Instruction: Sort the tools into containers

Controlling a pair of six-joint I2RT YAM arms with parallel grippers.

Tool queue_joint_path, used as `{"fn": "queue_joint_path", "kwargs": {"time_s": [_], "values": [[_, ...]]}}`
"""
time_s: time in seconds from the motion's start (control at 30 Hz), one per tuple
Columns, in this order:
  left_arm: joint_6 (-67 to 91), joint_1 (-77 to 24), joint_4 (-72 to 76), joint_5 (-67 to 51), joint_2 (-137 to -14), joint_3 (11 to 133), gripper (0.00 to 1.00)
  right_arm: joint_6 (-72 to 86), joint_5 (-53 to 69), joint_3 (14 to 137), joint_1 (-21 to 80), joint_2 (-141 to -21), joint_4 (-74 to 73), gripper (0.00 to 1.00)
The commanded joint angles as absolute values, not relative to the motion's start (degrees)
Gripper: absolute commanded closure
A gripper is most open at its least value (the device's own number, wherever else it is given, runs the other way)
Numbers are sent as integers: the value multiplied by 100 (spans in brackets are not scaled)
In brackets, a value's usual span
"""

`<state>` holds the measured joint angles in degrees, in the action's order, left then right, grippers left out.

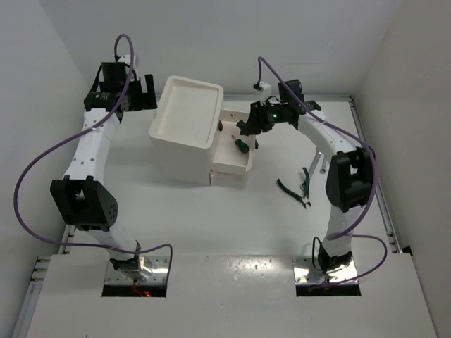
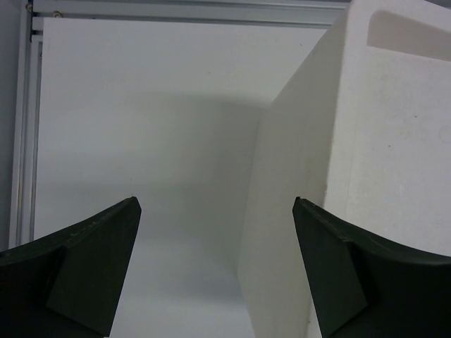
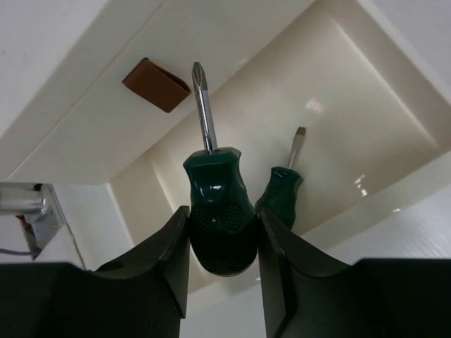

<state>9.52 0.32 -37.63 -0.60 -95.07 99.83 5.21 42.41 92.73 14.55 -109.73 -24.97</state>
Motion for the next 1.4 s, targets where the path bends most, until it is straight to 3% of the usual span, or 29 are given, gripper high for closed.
{"fn": "queue_joint_path", "kwargs": {"time_s": [0.0,0.2,0.3,0.77,0.93,0.97,1.07,1.23,1.37], "values": [[958,0,-3639,-53,-9220,10090,4,949,4395,9764,1626,-10995,-2337,81],[958,0,-3639,-245,-9272,10195,4,783,4667,9738,1802,-11039,-2364,45],[958,-52,-3639,-579,-9325,10248,4,729,4720,9738,1854,-11039,-2487,33],[660,-334,-3884,-1090,-9272,10126,7,439,3719,9168,1258,-10230,-2479,32],[659,-475,-3946,-712,-9325,10020,32,931,3234,8781,792,-10081,-2548,34],[659,-475,-3998,-625,-9377,10020,45,984,3234,8711,626,-10081,-2549,35],[528,-527,-4096,-624,-9518,10020,62,1037,3234,8429,440,-10081,-2759,35],[413,-580,-4307,-686,-9659,10020,69,1353,3506,7928,387,-10195,-2681,33],[361,-641,-4359,-624,-9765,9967,86,2028,3761,7752,614,-10450,-2199,33]]}}
